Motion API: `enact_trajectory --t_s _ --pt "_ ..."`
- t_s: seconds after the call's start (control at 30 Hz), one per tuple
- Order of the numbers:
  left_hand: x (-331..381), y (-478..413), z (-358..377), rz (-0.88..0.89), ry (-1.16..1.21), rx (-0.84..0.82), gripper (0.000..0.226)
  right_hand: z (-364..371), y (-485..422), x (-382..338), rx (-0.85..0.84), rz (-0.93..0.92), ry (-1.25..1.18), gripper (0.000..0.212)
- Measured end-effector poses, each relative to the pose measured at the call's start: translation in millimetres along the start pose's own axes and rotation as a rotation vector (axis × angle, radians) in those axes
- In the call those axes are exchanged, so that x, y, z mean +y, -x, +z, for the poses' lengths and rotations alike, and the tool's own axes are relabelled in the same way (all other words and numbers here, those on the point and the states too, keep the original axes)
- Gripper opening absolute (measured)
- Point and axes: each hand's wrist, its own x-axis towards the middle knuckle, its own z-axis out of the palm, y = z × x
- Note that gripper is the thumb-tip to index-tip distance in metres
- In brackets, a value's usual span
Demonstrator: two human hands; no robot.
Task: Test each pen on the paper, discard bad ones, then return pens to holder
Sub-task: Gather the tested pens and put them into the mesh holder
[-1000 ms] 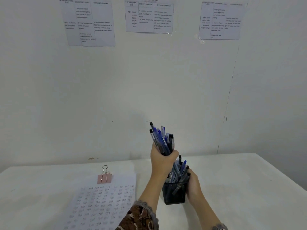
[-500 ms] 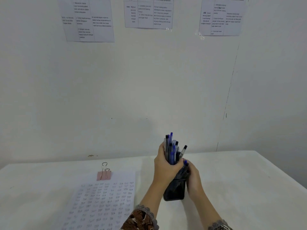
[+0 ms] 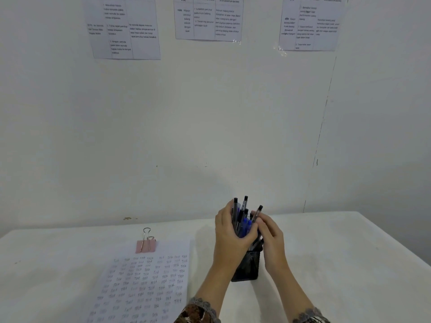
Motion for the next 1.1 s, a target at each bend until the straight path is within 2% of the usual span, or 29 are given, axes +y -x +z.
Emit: enact_trajectory --t_s 0.1,0.2,0.3,0.43,0.47,0.57,0.7,0.83,0.93,1.1 --pt "-3.7 2.2 1.3 0.033 -0.207 0.056 0.059 -1.8 -3.5 3.4 0.003 -0.042 0.073 0.014" --pt "-8.6 5.2 3.8 0.003 -0.231 0.109 0.056 -3.4 -6.5 4.6 -0.040 -0.088 0.192 0.011" --pt "-9.4 7.4 5.1 -0.039 -0.235 0.076 0.061 -2.5 -7.6 2.0 -0.060 -0.155 0.301 0.017" --pt "1.6 -2.0 0.1 -0.021 -0.141 0.007 0.071 -3.1 -9.8 0.4 -0.092 -0.211 0.403 0.032" --pt "4.8 -5.5 -1.7 -0.005 -0.132 0.010 0.066 -3.2 -10.2 0.2 -0.102 -0.213 0.419 0.034" --pt "7.7 -10.7 -2.1 0.038 -0.158 0.036 0.032 -3.7 -11.3 -0.3 -0.131 -0.242 0.496 0.039" --pt "4.6 -8.4 -1.3 -0.018 -0.157 0.076 0.034 -6.9 -12.0 -1.1 -0.101 -0.308 0.596 0.028" --pt "18.2 -14.1 -3.0 -0.047 -0.035 0.123 0.024 -3.2 -8.6 -11.1 -0.074 -0.363 0.496 0.023" --pt "18.5 -16.6 -6.0 -0.081 0.106 0.150 0.024 -2.2 -6.8 -15.3 -0.081 -0.407 0.460 0.028" --pt "12.1 -13.7 -9.9 -0.040 0.212 0.066 0.026 -2.7 -9.2 -22.0 -0.107 -0.449 0.496 0.017"
